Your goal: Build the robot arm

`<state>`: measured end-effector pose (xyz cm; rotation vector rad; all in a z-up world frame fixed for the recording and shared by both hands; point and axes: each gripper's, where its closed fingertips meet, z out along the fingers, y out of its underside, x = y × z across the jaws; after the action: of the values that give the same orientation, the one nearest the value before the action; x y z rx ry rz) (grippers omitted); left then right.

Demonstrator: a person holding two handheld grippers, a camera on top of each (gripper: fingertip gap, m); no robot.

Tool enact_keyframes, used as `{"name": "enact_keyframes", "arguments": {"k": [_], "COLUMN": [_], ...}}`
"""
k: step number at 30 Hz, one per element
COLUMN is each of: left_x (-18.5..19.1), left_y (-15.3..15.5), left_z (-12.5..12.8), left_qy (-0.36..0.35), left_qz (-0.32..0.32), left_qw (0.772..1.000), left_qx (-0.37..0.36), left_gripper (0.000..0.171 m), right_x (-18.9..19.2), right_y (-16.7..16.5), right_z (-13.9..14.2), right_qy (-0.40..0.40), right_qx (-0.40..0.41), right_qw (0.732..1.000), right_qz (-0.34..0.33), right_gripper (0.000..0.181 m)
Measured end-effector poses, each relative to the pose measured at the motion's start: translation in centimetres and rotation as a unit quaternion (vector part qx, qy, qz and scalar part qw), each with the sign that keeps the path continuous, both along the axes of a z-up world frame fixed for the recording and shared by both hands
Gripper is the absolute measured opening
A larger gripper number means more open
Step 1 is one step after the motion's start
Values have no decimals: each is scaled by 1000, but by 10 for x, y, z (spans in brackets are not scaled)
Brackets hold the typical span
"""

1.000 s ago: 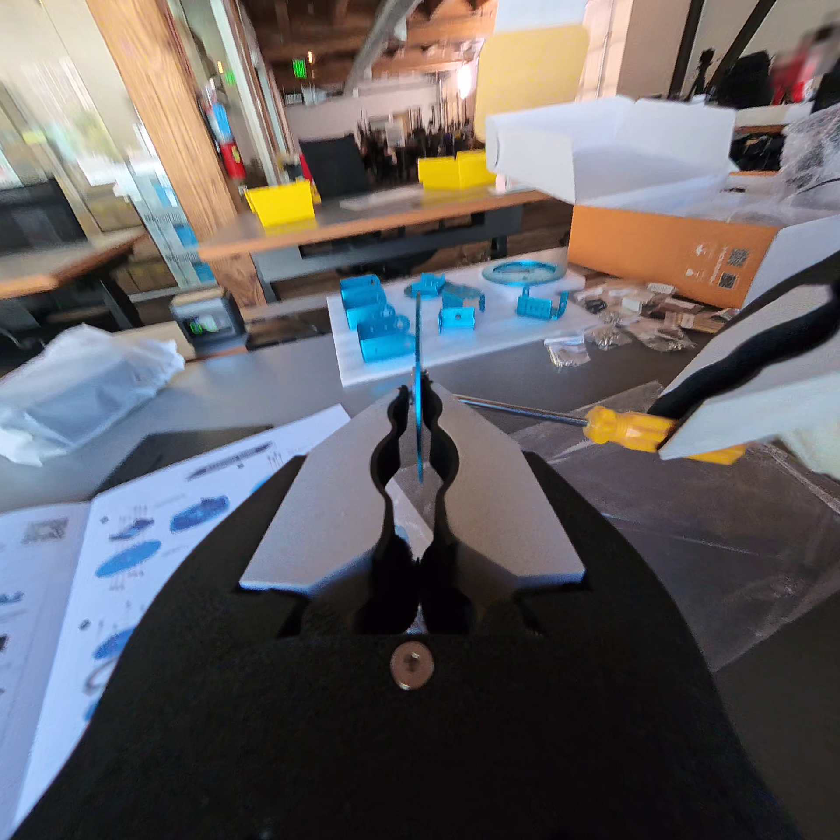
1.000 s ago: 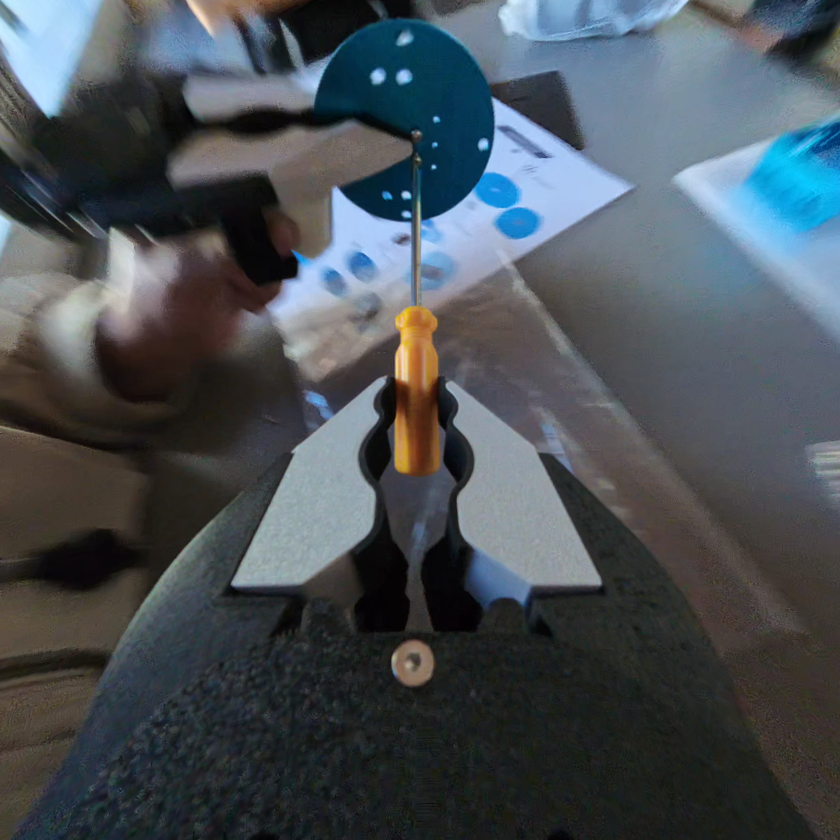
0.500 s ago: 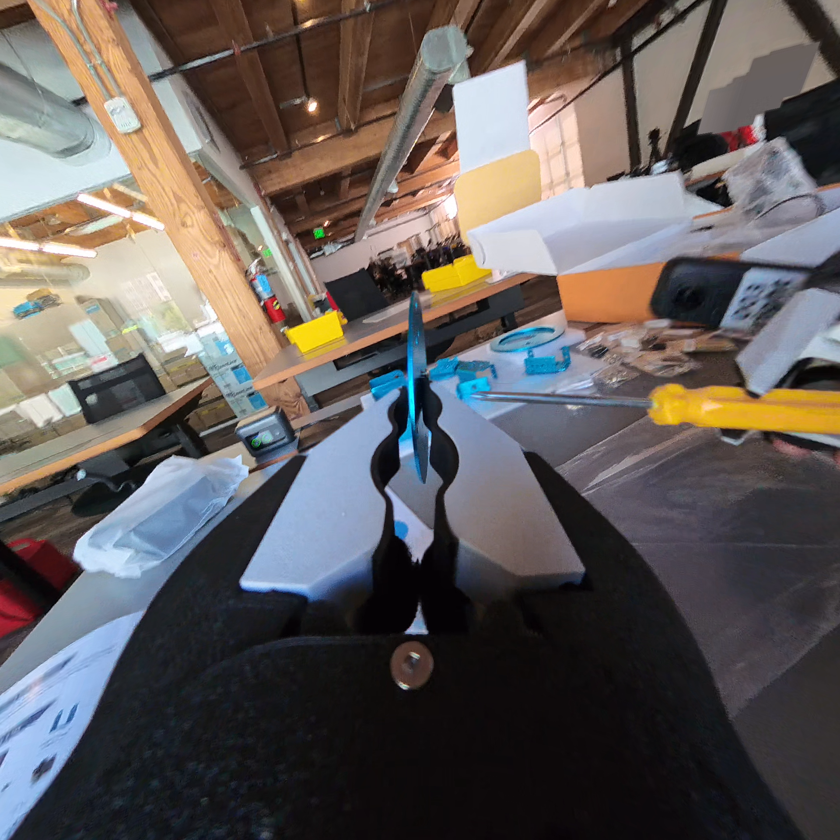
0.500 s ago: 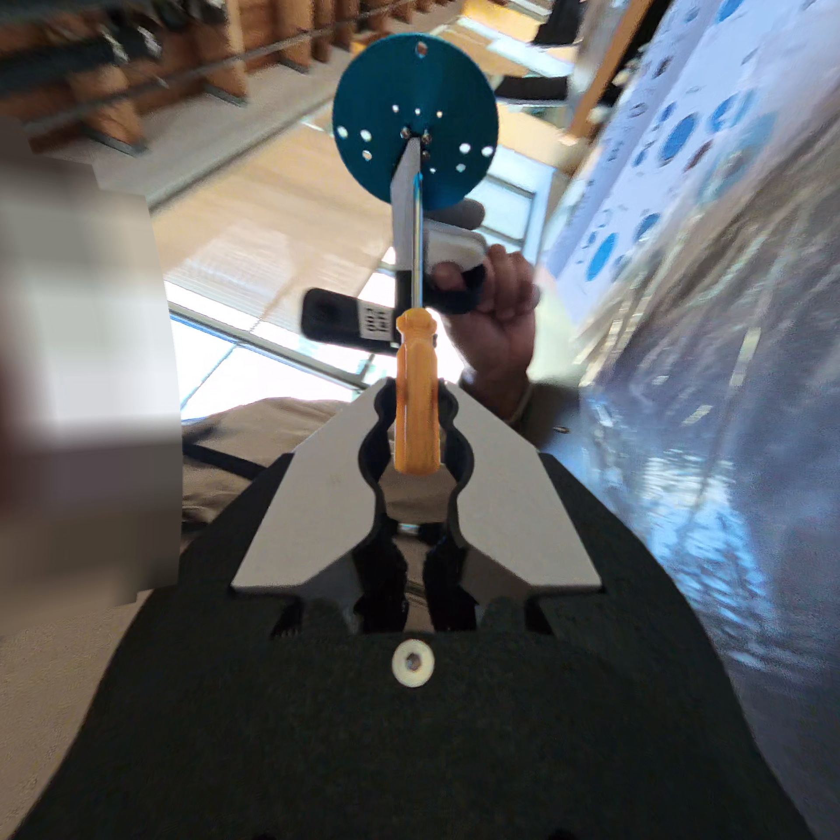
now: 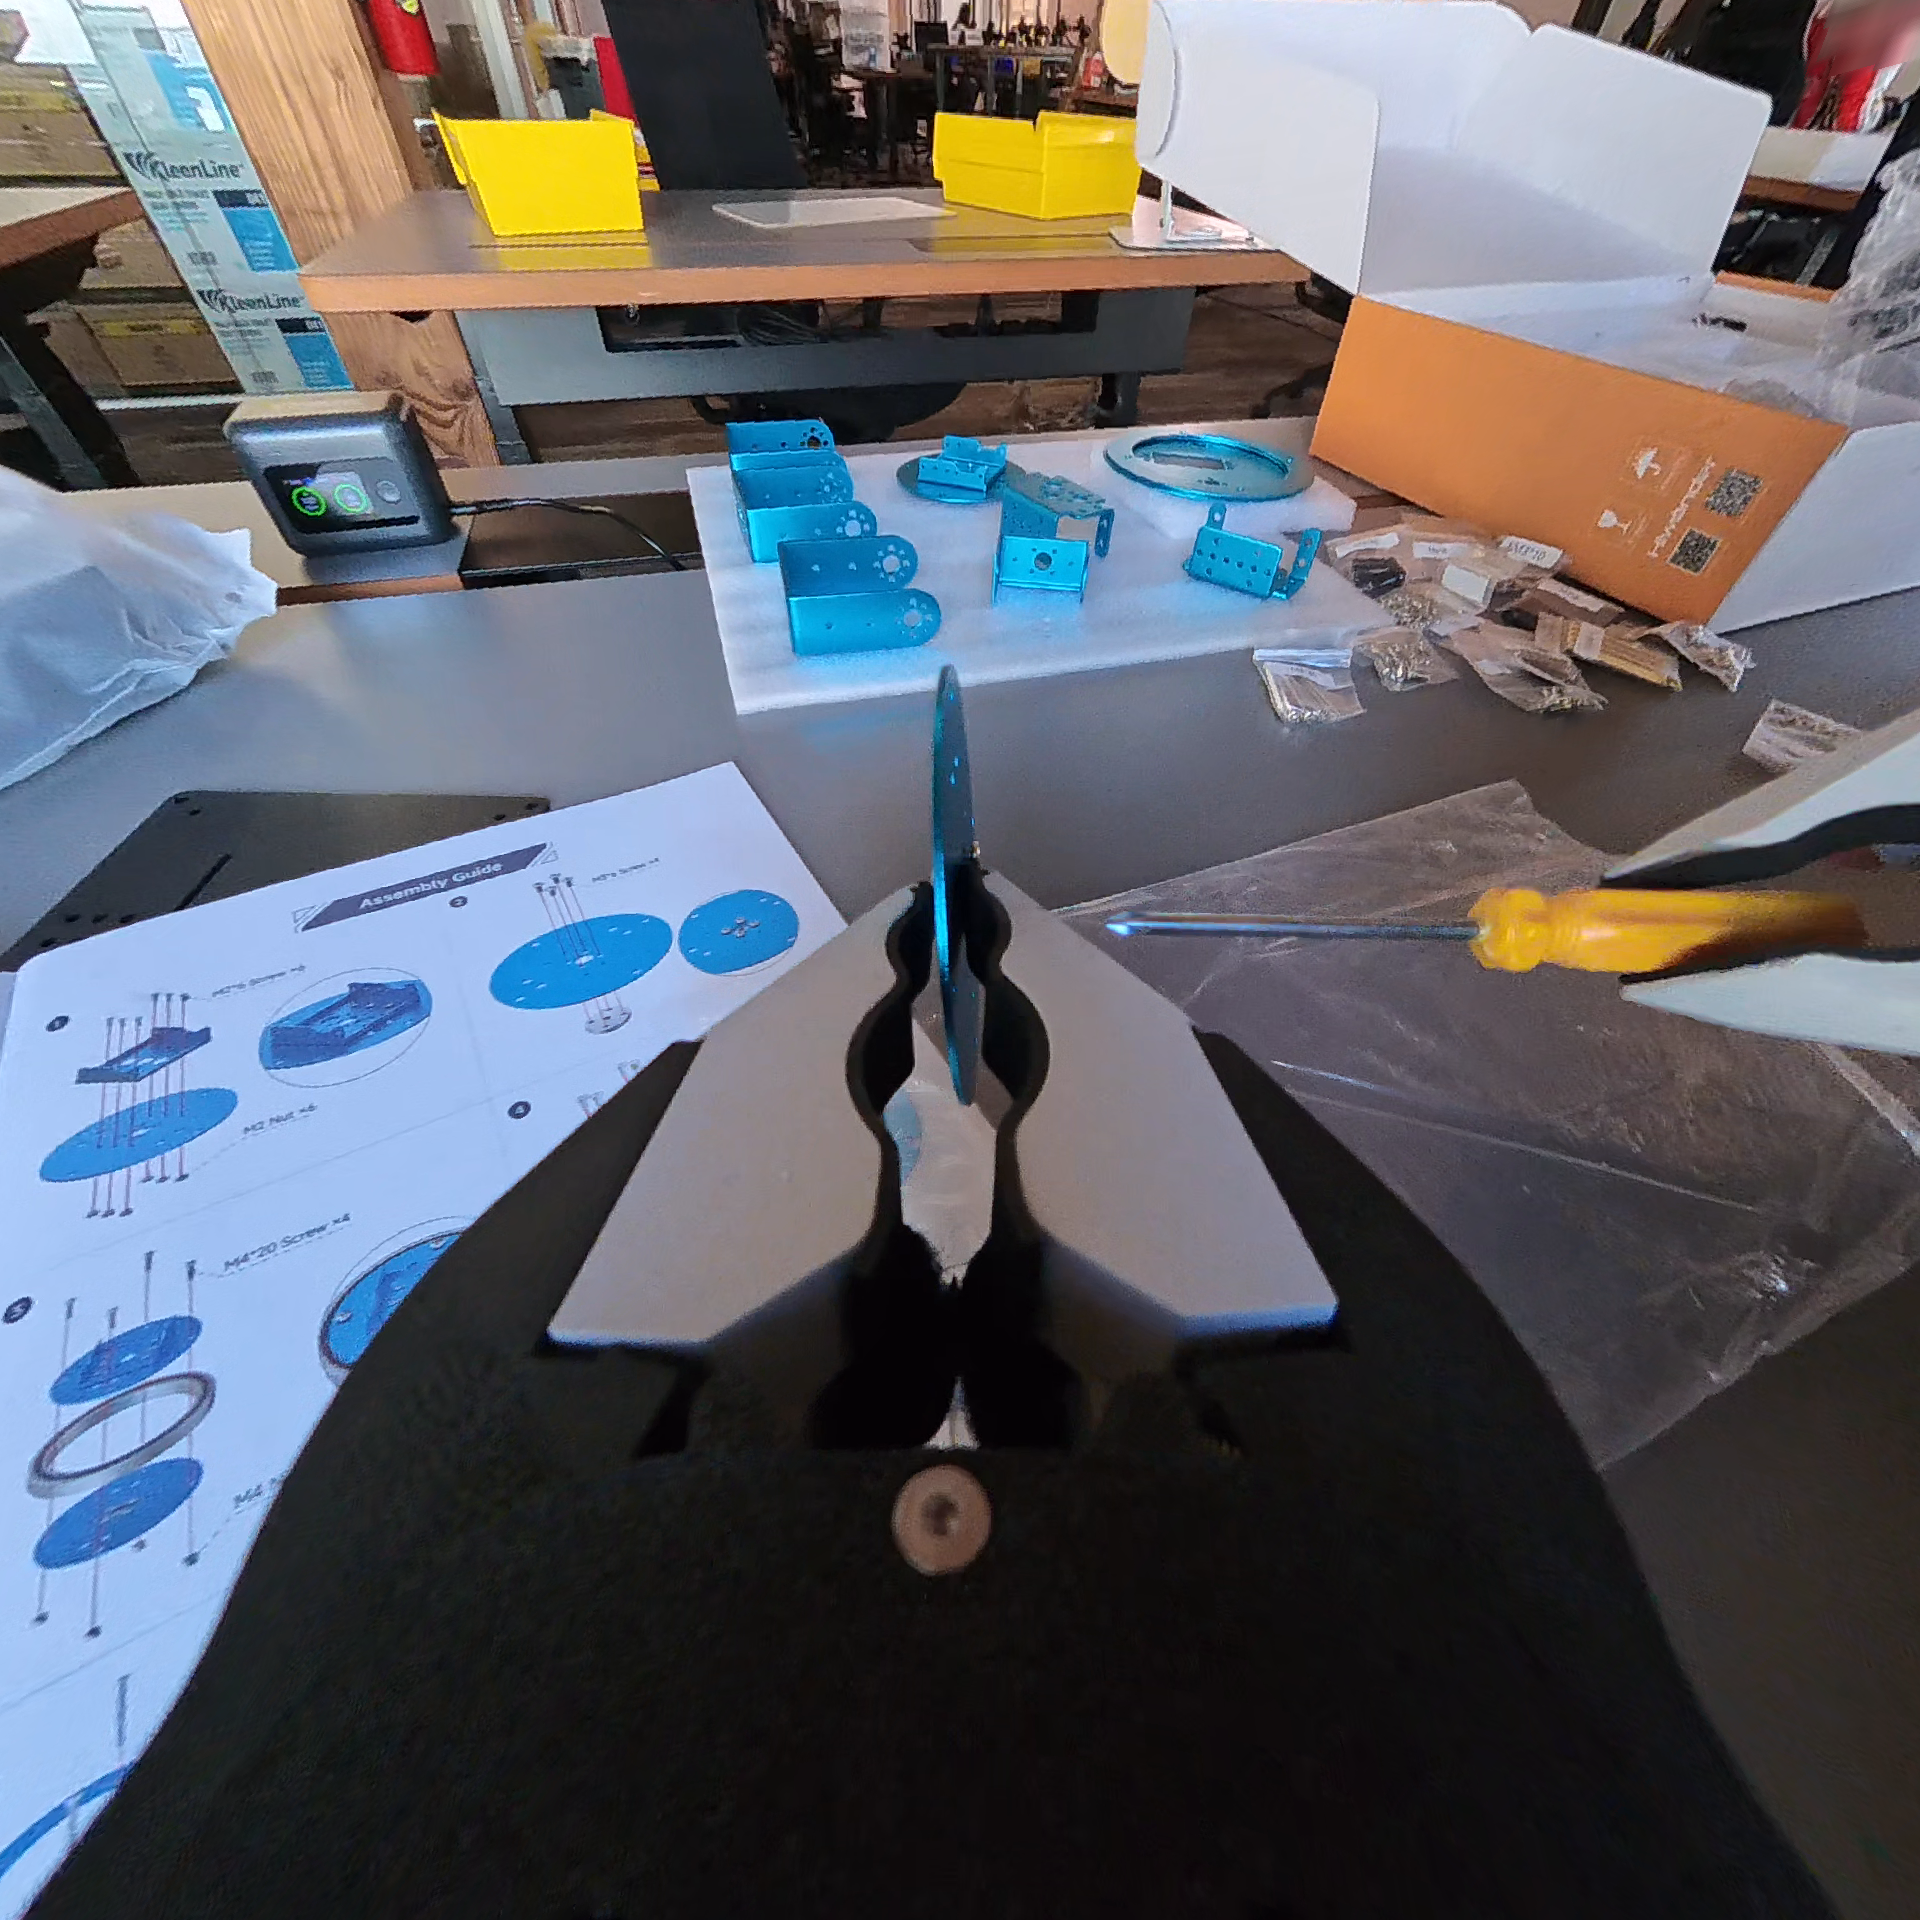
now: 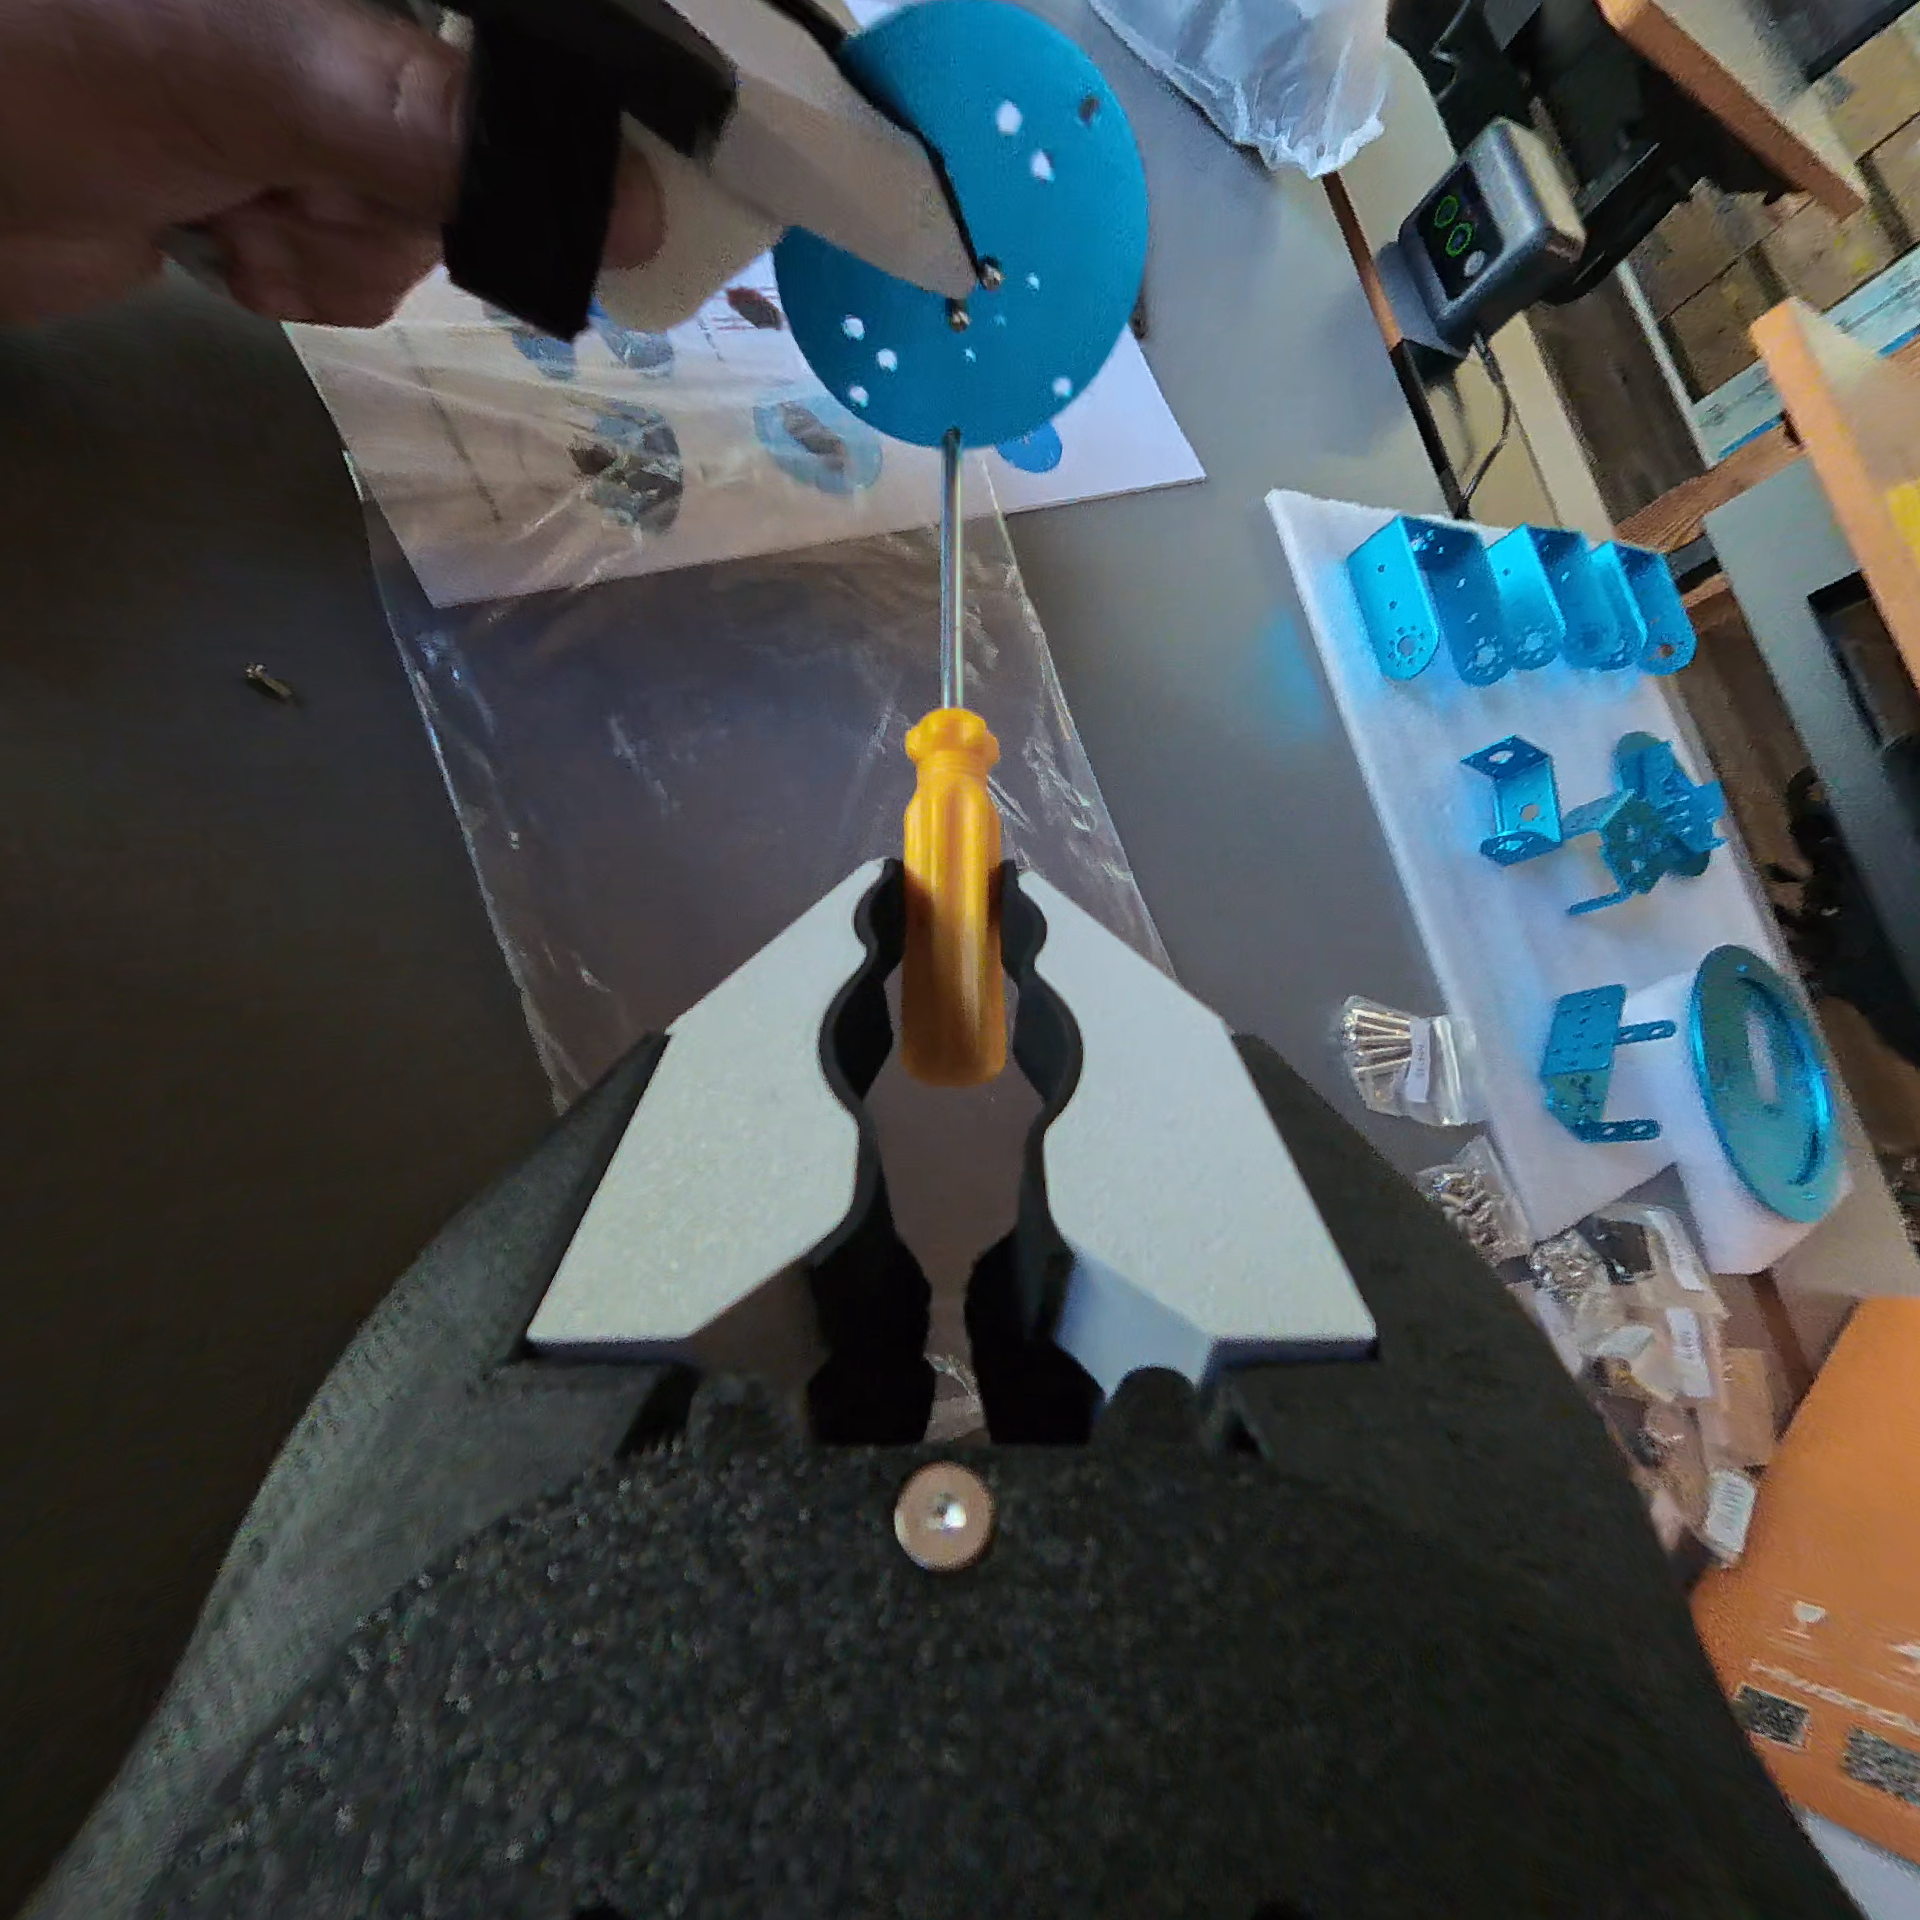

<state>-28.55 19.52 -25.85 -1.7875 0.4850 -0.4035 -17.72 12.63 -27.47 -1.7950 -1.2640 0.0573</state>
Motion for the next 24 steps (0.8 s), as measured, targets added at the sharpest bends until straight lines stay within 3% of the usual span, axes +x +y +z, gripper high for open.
{"name": "enact_keyframes", "arguments": {"k": [5, 24], "left_x": [11, 24], "left_y": [-3, -8], "left_z": [-5, -4], "left_qy": [28, 28], "left_qz": [-13, -29], "left_qw": [1000, 999], "left_qx": [-1, 2], "left_gripper": [5, 5], "right_x": [-5, 2], "right_y": [-2, 3], "right_z": [6, 1], "right_qy": [-14, -12], "right_qx": [28, 6], "right_qw": [1000, 1000], "right_qz": [-3, -16], "right_gripper": [17, 17]}}
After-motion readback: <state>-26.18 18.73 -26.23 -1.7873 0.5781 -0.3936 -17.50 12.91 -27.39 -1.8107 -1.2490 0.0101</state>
